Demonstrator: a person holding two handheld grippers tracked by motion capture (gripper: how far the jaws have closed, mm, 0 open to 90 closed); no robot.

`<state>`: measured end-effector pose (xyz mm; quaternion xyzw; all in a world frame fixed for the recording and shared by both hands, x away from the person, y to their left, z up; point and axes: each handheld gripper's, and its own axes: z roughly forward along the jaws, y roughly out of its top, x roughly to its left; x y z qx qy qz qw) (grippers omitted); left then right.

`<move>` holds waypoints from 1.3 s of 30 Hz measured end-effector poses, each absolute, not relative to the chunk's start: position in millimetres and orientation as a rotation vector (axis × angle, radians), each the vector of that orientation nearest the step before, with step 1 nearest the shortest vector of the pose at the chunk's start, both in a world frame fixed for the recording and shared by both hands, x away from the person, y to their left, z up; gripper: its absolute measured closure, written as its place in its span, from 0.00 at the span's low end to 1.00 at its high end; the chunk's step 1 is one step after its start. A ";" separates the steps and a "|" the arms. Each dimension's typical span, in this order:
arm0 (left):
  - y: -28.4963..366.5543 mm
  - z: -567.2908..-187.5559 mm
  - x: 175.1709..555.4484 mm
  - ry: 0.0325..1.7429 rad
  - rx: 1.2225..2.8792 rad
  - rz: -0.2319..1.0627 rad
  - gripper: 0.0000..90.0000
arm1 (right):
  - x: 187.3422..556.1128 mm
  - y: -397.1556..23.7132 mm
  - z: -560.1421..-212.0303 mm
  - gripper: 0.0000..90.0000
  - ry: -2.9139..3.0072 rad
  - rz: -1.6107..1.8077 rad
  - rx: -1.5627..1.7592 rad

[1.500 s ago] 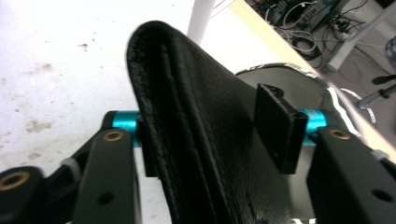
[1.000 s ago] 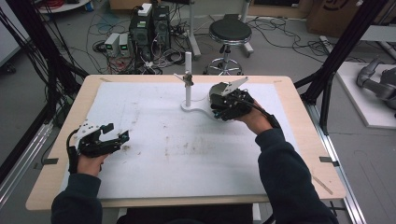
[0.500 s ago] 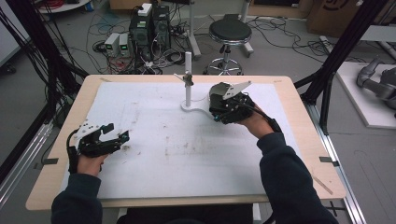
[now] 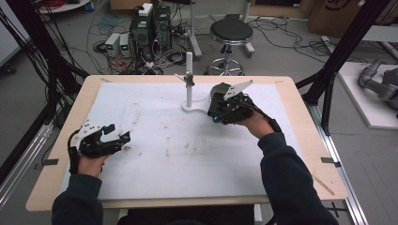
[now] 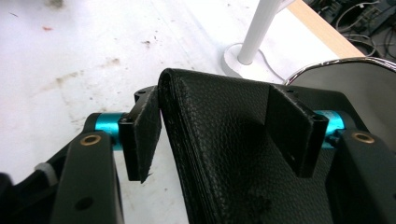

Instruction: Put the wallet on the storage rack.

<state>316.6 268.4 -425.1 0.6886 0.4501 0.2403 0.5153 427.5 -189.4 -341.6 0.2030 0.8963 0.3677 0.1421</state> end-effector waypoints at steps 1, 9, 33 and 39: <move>268.5 -425.2 316.6 1.081 1.655 0.577 0.28 | 428.4 -187.4 -342.3 0.43 2.578 1.053 0.598; 270.1 -425.3 316.1 1.088 1.649 0.577 0.28 | 432.5 -185.7 -341.4 0.44 2.534 1.073 0.635; 268.7 -425.2 315.8 1.082 1.655 0.575 0.28 | 422.0 -217.6 -322.9 0.35 2.463 1.174 0.701; 269.2 -424.6 315.9 1.073 1.639 0.561 0.28 | 408.5 -248.0 -308.8 0.33 2.343 1.164 0.780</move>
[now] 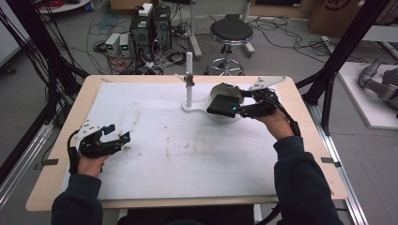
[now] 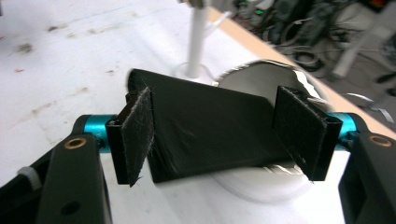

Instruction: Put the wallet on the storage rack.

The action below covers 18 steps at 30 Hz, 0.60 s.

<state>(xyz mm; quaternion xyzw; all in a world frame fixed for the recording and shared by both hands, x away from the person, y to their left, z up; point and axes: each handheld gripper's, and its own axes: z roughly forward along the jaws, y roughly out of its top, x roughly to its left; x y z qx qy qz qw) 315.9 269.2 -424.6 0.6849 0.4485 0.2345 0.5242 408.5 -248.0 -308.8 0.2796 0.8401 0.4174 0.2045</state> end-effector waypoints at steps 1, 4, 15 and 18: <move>269.5 -423.8 316.0 1.066 1.632 0.558 0.28 | 404.9 -254.3 -307.8 0.32 2.319 1.167 0.787; 268.8 -420.6 315.8 1.053 1.598 0.546 0.27 | 392.0 -273.8 -311.7 0.29 2.257 1.171 0.847; 261.8 -414.3 316.5 1.015 1.562 0.566 0.22 | 340.5 -325.3 -353.8 0.24 2.125 1.158 0.981; 261.5 -414.8 318.1 1.012 1.569 0.572 0.22 | 333.2 -329.2 -363.0 0.24 2.112 1.170 0.987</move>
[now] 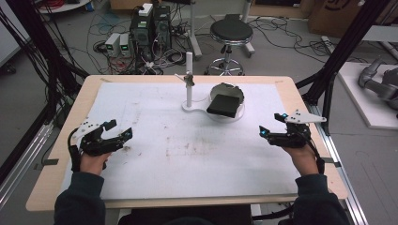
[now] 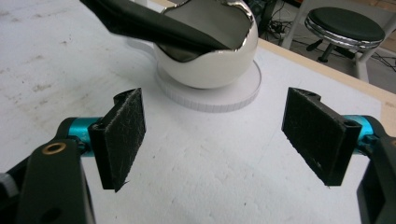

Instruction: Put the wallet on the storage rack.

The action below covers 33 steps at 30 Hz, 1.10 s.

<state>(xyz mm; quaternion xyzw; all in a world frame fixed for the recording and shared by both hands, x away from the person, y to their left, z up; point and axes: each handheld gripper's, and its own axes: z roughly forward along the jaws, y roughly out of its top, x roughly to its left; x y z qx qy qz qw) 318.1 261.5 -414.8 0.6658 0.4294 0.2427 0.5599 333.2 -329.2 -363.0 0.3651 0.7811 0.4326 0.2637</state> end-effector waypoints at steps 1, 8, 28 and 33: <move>261.8 -415.0 318.6 1.011 1.570 0.572 0.22 | 332.2 -329.7 -365.9 0.24 2.113 1.171 0.988; 261.5 -415.8 314.7 1.000 1.572 0.576 0.22 | 327.6 -327.3 -382.9 0.24 2.103 1.188 1.015; 253.5 -416.0 309.1 0.975 1.608 0.573 0.23 | 323.0 -328.4 -390.3 0.24 2.089 1.175 1.019; 253.5 -416.0 309.1 0.975 1.606 0.572 0.23 | 322.4 -329.9 -389.7 0.24 2.080 1.175 1.026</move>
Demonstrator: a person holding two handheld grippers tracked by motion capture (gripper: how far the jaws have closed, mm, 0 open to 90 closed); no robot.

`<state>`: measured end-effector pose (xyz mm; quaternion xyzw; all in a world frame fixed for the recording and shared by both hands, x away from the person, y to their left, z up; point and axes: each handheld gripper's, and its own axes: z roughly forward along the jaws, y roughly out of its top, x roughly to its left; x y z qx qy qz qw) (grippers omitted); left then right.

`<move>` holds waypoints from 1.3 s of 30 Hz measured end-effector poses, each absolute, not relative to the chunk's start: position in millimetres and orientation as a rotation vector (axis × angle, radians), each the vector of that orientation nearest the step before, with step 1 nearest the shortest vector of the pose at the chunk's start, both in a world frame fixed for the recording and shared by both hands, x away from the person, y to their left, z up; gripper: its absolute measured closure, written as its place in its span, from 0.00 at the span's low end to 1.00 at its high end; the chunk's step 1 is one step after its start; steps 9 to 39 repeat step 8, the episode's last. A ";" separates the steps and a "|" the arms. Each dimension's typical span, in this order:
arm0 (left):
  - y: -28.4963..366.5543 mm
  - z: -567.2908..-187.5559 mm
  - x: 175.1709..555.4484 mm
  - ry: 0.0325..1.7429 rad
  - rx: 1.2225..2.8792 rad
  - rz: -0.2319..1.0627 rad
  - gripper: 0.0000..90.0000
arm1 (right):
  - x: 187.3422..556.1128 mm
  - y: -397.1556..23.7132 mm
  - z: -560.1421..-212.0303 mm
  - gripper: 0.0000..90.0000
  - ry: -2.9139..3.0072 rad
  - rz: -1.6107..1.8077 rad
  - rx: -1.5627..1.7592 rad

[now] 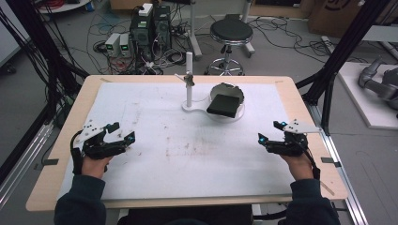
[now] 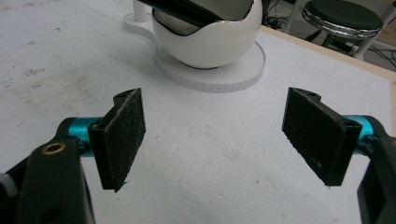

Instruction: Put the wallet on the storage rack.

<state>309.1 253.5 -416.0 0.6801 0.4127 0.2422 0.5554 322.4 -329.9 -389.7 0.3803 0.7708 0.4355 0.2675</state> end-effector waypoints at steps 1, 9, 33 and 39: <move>253.7 -416.0 309.1 0.976 1.606 0.574 0.23 | 322.4 -330.3 -389.7 0.24 2.079 1.176 1.024; 253.9 -417.9 310.9 0.984 1.614 0.574 0.23 | 322.9 -330.9 -391.1 0.24 2.078 1.158 1.018; 253.9 -417.9 310.9 0.984 1.614 0.574 0.23 | 322.9 -330.9 -391.1 0.24 2.078 1.158 1.018; 253.9 -417.9 310.9 0.984 1.614 0.574 0.23 | 322.9 -330.9 -391.1 0.24 2.078 1.158 1.018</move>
